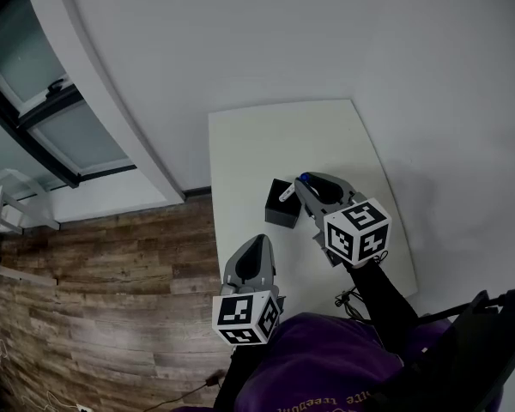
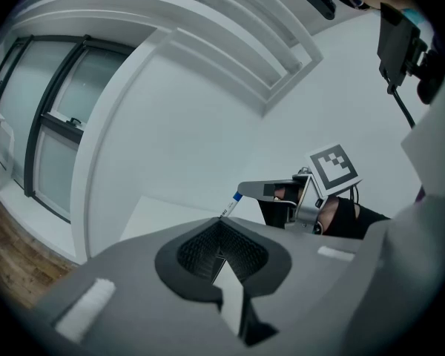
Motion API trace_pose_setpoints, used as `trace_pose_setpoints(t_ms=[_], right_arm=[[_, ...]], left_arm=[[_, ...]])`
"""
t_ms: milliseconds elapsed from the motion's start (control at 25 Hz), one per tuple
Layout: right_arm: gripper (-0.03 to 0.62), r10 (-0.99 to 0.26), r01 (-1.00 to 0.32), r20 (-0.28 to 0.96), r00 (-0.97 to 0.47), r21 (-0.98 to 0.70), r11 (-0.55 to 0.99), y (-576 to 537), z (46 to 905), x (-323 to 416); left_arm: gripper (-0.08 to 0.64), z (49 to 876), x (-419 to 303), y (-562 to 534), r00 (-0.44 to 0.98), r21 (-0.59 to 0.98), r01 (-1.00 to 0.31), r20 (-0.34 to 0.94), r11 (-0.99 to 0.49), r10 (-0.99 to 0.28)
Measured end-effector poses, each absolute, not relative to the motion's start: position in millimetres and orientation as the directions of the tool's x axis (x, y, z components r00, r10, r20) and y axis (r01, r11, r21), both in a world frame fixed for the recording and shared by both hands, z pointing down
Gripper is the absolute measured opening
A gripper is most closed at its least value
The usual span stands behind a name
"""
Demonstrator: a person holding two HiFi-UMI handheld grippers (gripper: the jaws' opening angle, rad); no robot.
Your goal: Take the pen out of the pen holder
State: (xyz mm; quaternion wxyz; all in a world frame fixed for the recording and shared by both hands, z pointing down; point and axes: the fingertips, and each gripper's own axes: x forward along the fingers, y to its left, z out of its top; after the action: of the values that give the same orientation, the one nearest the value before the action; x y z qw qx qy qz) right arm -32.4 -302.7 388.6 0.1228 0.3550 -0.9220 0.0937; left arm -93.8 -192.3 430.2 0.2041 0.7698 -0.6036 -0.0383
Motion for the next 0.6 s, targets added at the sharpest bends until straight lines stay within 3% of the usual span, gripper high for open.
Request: trace_pose_setpoints(t_ms=[600], right_arm=[[0.080, -0.640, -0.682, 0.253, -0.725, -0.134, 0.719, -287.3, 376.3, -22.2]], left_arm=[[0.006, 428.2, -94.7, -188.0, 0.263, 0.359, -0.915, 0.179, -0.186, -0.948]])
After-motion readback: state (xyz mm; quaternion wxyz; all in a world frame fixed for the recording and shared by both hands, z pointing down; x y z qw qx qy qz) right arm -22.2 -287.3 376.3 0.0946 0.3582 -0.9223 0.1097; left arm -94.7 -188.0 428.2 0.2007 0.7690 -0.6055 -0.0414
